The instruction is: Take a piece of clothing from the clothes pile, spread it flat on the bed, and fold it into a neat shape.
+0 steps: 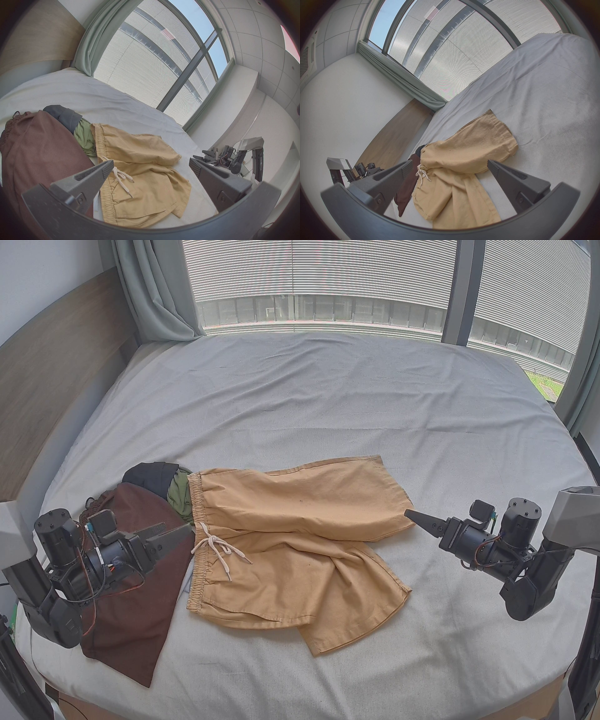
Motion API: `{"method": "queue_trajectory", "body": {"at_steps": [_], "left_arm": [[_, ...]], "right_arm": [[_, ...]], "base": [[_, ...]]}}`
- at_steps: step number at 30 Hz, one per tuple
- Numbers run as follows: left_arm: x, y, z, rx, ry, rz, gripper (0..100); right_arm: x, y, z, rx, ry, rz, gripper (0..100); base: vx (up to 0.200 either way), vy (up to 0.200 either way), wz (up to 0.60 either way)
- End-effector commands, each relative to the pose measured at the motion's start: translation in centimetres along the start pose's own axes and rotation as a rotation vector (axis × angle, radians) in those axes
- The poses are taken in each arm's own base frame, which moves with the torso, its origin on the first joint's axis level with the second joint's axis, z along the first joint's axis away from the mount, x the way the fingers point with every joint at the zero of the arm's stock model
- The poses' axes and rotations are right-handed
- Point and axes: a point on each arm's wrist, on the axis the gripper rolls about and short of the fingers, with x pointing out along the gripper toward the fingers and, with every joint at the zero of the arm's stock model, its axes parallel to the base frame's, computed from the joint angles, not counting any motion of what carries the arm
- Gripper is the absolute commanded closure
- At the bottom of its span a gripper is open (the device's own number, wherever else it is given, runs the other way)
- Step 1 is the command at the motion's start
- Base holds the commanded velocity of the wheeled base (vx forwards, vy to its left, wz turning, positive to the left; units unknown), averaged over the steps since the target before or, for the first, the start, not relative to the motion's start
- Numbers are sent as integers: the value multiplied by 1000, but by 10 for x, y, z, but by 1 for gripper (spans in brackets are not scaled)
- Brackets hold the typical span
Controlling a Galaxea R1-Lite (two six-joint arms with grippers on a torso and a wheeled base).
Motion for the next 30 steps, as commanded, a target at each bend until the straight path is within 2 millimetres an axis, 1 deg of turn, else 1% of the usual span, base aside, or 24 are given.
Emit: {"method": "queue_trajectory", "body": {"at_steps": [1, 11, 12, 15, 18, 20, 22, 26, 30], "left_arm": [[-4, 3, -6, -8, 24, 14, 0], [-9, 1, -14, -19, 52, 22, 0], [-10, 1, -19, -32, 73, 20, 0], [-11, 5, -27, -15, 107, 20, 0], [-10, 8, -32, 6, 125, 21, 0], [-8, 11, -37, 33, 139, 23, 0], [-8, 12, -38, 38, 145, 21, 0], [-8, 11, -37, 39, 142, 19, 0], [-8, 12, -37, 39, 142, 19, 0]], "right_arm": [[-1, 5, -5, 4, 19, 7, 0], [-8, 7, -9, 6, 38, -3, 0], [-14, 7, -14, 4, 59, -16, 0], [-21, 5, -24, 10, 99, -38, 0], [-24, 5, -29, 19, 120, -48, 0], [-30, 5, -36, 42, 150, -63, 0], [-33, 4, -42, 54, 171, -76, 0], [-34, -6, -53, 82, 208, -110, 0], [-36, -9, -62, 100, 241, -127, 0]], "base": [[0, 0, 0], [0, 0, 0], [0, 0, 0], [0, 0, 0], [0, 0, 0], [0, 0, 0], [0, 0, 0], [0, 0, 0], [0, 0, 0]]}}
